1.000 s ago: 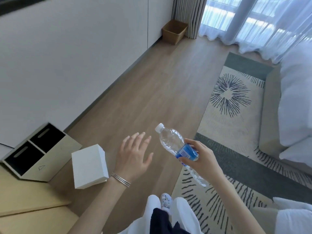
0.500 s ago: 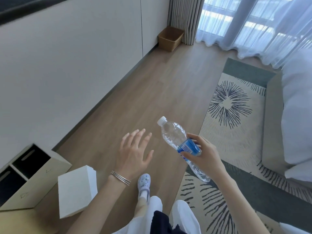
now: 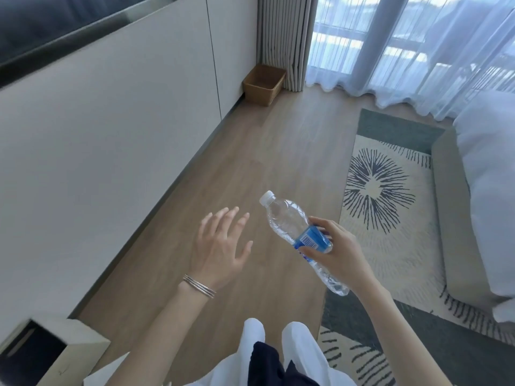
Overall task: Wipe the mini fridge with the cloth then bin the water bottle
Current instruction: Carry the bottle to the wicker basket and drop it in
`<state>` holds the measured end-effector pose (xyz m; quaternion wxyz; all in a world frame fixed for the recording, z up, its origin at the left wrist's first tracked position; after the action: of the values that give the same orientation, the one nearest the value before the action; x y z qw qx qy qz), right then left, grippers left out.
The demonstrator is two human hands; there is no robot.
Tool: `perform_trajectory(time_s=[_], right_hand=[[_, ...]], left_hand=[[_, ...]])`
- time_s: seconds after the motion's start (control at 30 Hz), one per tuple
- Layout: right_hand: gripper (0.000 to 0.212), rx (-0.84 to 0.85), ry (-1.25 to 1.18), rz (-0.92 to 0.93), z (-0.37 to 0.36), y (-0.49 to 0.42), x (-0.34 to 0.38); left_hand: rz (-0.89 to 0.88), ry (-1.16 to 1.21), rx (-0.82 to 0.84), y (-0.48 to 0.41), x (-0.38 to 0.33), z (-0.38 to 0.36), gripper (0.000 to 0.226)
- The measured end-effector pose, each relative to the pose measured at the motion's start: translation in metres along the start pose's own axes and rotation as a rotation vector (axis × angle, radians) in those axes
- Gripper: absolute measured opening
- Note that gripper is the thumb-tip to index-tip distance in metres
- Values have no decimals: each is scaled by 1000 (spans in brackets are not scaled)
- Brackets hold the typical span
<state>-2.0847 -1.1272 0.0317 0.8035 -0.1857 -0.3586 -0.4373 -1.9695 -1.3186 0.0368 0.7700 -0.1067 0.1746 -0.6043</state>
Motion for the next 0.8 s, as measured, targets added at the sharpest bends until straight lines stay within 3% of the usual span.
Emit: perform_trajectory(time_s=[0.4, 0.8], right_hand=[[56, 28, 6, -25, -10, -124, -27], [56, 39, 42, 27, 46, -326, -44]], left_hand=[[8, 4, 75, -98, 43, -70, 52], [32, -16, 74, -292, 59, -127, 52]])
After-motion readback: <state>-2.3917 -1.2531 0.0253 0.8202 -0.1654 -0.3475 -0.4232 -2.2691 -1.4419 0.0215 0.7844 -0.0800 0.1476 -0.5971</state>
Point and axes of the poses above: each hand's wrist, its own y-axis away from the middle knuckle, its own z-axis out of the back of the hand, x = y × z, the point moved 9 cm from there along -y, towards the middle knuckle, and after that the axes turned 2 degrees about -x, right-handed, at the moved point
